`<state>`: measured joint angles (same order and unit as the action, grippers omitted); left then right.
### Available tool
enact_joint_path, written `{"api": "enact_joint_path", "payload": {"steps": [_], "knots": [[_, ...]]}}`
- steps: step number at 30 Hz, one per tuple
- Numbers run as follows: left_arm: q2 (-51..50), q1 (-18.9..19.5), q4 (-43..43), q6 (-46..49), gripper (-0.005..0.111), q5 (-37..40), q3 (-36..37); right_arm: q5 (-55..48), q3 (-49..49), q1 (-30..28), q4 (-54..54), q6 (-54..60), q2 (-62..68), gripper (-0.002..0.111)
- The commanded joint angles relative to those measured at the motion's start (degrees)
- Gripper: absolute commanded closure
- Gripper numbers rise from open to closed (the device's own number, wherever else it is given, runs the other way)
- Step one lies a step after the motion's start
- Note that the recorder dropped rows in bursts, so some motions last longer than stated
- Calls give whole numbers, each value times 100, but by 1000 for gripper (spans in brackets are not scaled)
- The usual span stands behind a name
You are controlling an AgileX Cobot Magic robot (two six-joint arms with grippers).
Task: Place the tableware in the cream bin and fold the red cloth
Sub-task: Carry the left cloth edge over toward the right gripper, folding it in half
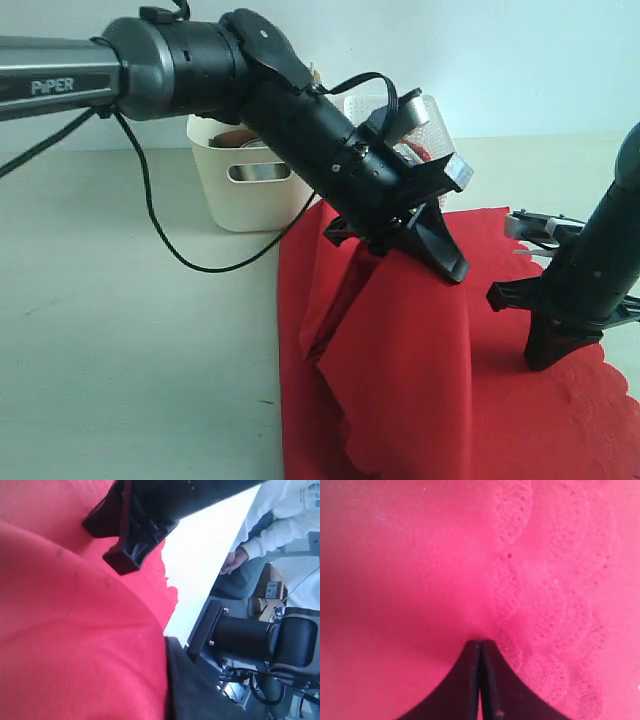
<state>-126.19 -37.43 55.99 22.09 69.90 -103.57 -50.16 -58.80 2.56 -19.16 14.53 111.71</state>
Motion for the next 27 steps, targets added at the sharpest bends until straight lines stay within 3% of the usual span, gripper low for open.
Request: {"api": "enact_joint_path", "payload": {"steps": [1,4,6,9,12,14,17,24,27], "knots": [[-419,-30,553,-24,107,-220,-304,21,-44,14,71,-27,7,108],[-659,-94,723,283,104,-355,-375,21,-44,14,71,-27,7,108],[-760,-134,755,503,96,-355,-375,21,-44,14,71,-27,7,108],[-843,-147,737,646,71,-479,-375,53,-44,14,-17,-27,7,108],[-832,-147,658,930,36,-667,-375,57,-65,14,-31,-27,7,108],[-832,-147,625,1126,22,-600,-411,-59,-148,14,86,-27,-50,108],[-795,-147,299,1235,21,-402,-561,-238,-270,14,501,-159,-287,108],[-344,-147,-752,847,22,-390,-887,-109,-279,14,2685,-1851,-1229,108],[107,-147,-1009,832,22,-387,-900,83,-279,14,2949,-2136,-1788,108]]}}
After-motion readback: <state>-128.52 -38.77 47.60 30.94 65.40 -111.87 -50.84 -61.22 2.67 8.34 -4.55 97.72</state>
